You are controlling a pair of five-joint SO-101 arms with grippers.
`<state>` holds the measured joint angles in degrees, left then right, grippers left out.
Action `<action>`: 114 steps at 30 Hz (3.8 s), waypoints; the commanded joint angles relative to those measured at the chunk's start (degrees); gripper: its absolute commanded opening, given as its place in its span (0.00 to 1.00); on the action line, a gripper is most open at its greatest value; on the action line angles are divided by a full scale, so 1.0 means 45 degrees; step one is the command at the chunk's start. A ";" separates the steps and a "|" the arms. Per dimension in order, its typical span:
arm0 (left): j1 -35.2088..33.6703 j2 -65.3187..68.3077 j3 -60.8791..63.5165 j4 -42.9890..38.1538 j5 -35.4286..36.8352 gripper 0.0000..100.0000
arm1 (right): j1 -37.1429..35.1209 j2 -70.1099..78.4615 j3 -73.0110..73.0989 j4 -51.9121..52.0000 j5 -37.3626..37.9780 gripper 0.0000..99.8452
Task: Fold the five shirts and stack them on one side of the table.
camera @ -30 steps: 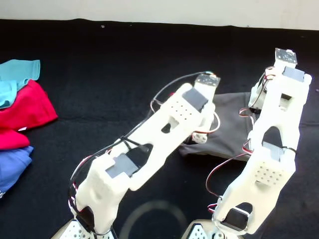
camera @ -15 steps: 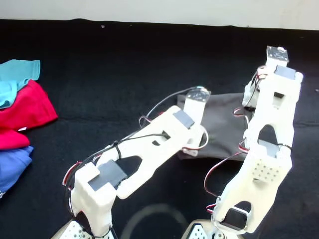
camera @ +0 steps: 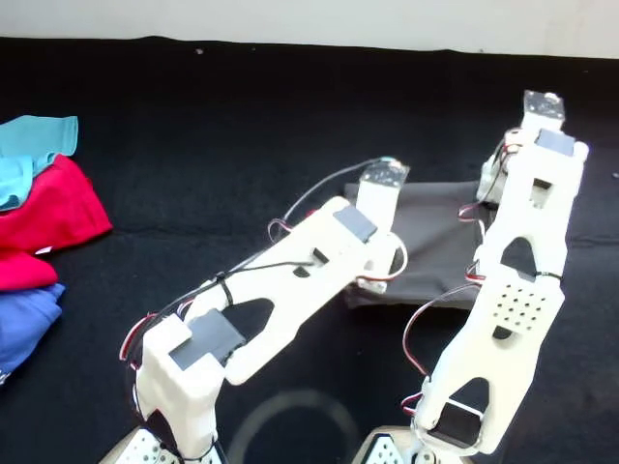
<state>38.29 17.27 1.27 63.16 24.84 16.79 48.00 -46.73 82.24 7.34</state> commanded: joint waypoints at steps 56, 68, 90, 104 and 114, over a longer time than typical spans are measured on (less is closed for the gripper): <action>-1.4799 -0.4757 0.2706 0.1856 -0.6134 0.01 | 0.0166 0.2803 -0.5851 0.1768 0.2286 0.01; -1.4955 -0.4874 0.2725 0.1934 -0.6154 0.01 | 0.1358 0.3096 -0.5382 -0.4581 0.2657 0.01; -1.5131 -0.4894 0.2413 0.1934 -0.6076 0.01 | 0.1553 0.4425 -0.6222 -0.6164 0.2598 0.18; -1.5209 -0.4894 0.0850 0.2364 -0.6056 0.04 | 0.1846 0.2862 -0.8918 -0.2569 -0.0215 0.22; -1.8823 -0.4718 -0.1299 0.3575 -0.6857 0.21 | 0.1788 0.1201 -0.8938 0.0342 -0.0176 0.22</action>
<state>-41.01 -1.71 -1.36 78.99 -2.86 24.62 60.04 -84.70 81.63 6.90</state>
